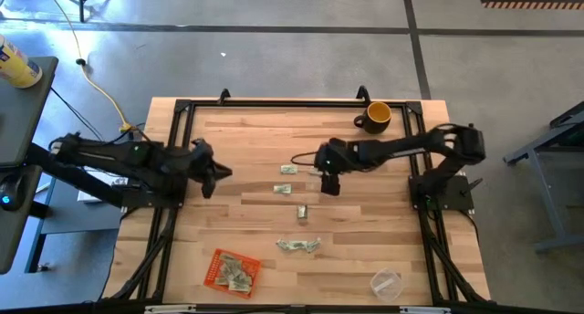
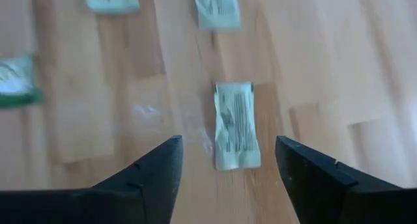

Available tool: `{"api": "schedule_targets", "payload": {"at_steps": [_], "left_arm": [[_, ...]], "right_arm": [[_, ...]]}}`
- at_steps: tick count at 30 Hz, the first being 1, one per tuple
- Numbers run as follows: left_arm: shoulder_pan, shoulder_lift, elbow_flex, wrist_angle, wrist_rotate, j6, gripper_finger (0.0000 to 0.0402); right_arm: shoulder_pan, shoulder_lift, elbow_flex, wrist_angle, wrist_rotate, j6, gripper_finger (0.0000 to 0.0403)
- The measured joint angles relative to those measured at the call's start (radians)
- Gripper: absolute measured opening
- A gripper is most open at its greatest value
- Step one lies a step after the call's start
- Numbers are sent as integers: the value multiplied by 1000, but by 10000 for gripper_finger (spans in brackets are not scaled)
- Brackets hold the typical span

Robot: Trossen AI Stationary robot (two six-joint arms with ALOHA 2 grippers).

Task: Pick and place items into bin
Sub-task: Put the white stevia packet into the orange bin

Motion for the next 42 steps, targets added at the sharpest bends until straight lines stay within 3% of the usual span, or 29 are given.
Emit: {"api": "schedule_targets", "payload": {"at_steps": [4, 9, 16, 20, 25, 29, 33, 37, 39, 42], "left_arm": [[92, -13, 0, 0, 8, 80, 81], [196, -10, 0, 0, 95, 109, 81], [283, -9, 0, -1, 163, 149, 81], [298, -9, 0, 0, 205, 183, 81], [296, -9, 0, 1, 212, 177, 81], [296, -9, 0, 1, 218, 136, 81], [296, -8, 0, 1, 294, 77, 81], [296, 15, 0, 16, 373, -43, 81], [296, 28, 0, 31, 370, -45, 81], [282, 48, 0, 69, 300, 74, 81]], "right_arm": [[-28, 65, 0, 14, -28, -3, 238], [-42, 110, 1, 48, -12, -1, 234], [-61, 183, 6, 89, -110, 45, 222], [-52, 203, 7, 90, -121, 92, 177], [-31, 195, 24, 58, -82, 114, 77], [-24, 200, 76, 13, -67, 113, 10], [-11, 206, 161, -23, -36, 123, 23], [13, 193, 281, -20, -45, 135, 6], [29, 192, 348, -22, -48, 129, 7], [55, 192, 452, -57, -55, 90, 8]]}}
